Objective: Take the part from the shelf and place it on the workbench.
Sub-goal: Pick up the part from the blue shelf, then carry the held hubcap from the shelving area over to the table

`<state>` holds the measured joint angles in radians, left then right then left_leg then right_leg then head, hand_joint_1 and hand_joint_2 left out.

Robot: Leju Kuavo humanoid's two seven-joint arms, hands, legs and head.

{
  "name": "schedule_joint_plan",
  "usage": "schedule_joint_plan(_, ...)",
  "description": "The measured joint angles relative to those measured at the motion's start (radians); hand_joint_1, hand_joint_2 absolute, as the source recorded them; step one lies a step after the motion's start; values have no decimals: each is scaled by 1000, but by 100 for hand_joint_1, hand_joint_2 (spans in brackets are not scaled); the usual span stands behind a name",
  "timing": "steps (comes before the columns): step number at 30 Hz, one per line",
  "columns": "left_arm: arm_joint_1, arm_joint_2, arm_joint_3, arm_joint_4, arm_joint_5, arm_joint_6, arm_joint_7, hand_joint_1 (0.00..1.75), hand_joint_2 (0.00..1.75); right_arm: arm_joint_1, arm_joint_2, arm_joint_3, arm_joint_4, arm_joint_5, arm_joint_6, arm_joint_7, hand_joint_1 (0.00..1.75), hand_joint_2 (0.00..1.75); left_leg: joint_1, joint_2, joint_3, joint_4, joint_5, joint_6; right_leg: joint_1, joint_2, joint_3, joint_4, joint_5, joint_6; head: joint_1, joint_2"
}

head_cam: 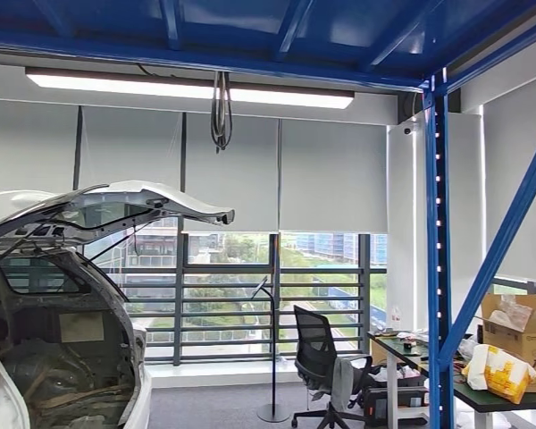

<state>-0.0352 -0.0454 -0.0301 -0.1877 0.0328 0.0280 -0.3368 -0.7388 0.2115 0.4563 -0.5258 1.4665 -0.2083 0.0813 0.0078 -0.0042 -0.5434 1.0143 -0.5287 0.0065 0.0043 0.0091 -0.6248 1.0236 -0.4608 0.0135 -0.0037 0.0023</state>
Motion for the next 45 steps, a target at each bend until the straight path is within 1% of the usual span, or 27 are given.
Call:
schedule_joint_plan(7, 0, 0, 11, 0, -8, 3, -26, 0, 0, 28, -55, -34, -48, 22, -27, 6, 175, 175, 0, 0, 2, 0, 0, 0, 0, 0, 2, 0, 0, 0, 0, 0)
schedule_joint_plan(13, 1, 0, 14, 0, -23, 4, -40, 0, 0, 57, -81, -58, -98, 41, -39, 7, 175, 175, 0, 0, 4, 0, 0, 0, 0, -1, 5, 0, 0, 0, 0, 0)
schedule_joint_plan(17, 1, 0, 14, 0, -35, 13, -71, 0, 0, 88, -95, -81, -142, 57, -45, 12, 175, 175, 0, 0, 5, 0, 0, 0, 0, -1, 5, 0, 0, 0, 0, 0)
schedule_joint_plan(21, 1, 0, 14, 0, -46, 44, -92, 0, 175, 128, -107, -110, -209, 69, -45, 7, 175, 175, 0, 0, 5, 0, 0, 0, 0, -1, 5, 0, 0, 0, 0, 0)
schedule_joint_plan(25, -1, 1, 21, 0, -48, 71, -85, 0, 175, 172, -112, -125, -308, 77, -26, -17, 175, 175, 0, 0, 4, 0, 0, 0, 0, -1, 5, 0, 0, 0, 0, 0)
schedule_joint_plan(29, -3, 3, 34, 0, -46, 84, -70, 0, 175, 202, -111, -122, -447, 67, 9, -41, 175, 175, 0, 0, 4, 0, -1, -1, 0, 0, 4, 0, 0, 0, 0, 0)
schedule_joint_plan(33, -5, 4, 53, 0, -44, 80, -69, 0, 175, 209, -106, -95, -603, 25, 37, -61, 175, 175, 1, 0, 4, 0, -1, -1, 0, 0, 4, 0, 0, 0, 0, 0)
schedule_joint_plan(36, -9, 5, 66, 0, -43, 66, -88, 0, 175, 211, -101, -67, -722, -41, 51, -81, 175, 175, 1, 0, 3, 0, -1, -1, 0, 0, 4, 0, 0, 0, 0, 0)
schedule_joint_plan(38, -12, 5, 74, 0, -44, 61, -98, 0, 175, 216, -91, -51, -807, -135, 62, -106, 175, 175, 1, 0, 3, 0, -1, -1, 0, 0, 4, 0, 0, 0, 0, 0)
schedule_joint_plan(39, -14, 5, 78, 0, -45, 58, -102, 0, 175, 219, -85, -44, -849, -205, 71, -122, 175, 175, 1, 0, 3, 0, -1, -1, 0, 0, 4, 0, 0, 0, 0, 0)
schedule_joint_plan(43, -24, 5, 95, 0, -55, 39, -132, 0, 175, 239, -45, -33, -1003, -602, 135, -215, 175, 175, 1, 0, 3, 0, -1, -1, 0, 0, 4, 0, 0, 0, 0, 0)
schedule_joint_plan(45, -30, 5, 101, 0, -59, 28, -147, 0, 175, 253, -30, -33, -1055, -823, 201, -265, 175, 175, 1, 0, 3, 0, -1, -1, 0, 0, 4, 0, -1, 0, 0, 0)
